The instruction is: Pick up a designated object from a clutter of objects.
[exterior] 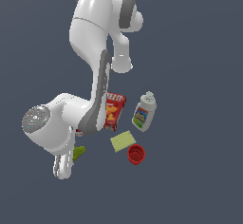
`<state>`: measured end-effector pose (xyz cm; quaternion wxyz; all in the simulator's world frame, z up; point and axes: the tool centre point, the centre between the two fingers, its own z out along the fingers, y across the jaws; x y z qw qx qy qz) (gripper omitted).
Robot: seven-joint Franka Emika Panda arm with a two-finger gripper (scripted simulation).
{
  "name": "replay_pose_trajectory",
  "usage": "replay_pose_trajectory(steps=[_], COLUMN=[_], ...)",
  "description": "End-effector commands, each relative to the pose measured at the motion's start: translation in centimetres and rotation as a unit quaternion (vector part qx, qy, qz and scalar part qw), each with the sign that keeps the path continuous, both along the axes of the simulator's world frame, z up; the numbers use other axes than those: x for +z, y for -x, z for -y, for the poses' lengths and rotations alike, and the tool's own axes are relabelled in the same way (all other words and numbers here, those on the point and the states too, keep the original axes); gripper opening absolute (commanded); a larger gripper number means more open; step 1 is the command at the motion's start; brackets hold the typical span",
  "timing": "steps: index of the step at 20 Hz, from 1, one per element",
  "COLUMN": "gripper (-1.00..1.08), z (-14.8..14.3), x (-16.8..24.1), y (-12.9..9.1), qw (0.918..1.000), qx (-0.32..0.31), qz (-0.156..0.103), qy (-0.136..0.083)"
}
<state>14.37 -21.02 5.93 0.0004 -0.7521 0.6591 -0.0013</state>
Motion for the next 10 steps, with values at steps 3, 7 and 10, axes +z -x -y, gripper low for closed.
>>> replay_pose_trajectory(steps=[3, 7, 10], gripper=[-1.00, -1.00, -1.00], z=[-1.5, -3.5, -5.4], x=[2.1, 4.7, 7.3], y=[0.5, 1.2, 2.0], qw=[1.0000, 1.0000, 1.0000], qx=[0.001, 0.001, 0.001], qz=[0.002, 0.001, 0.001], qy=[0.000, -0.001, -0.001])
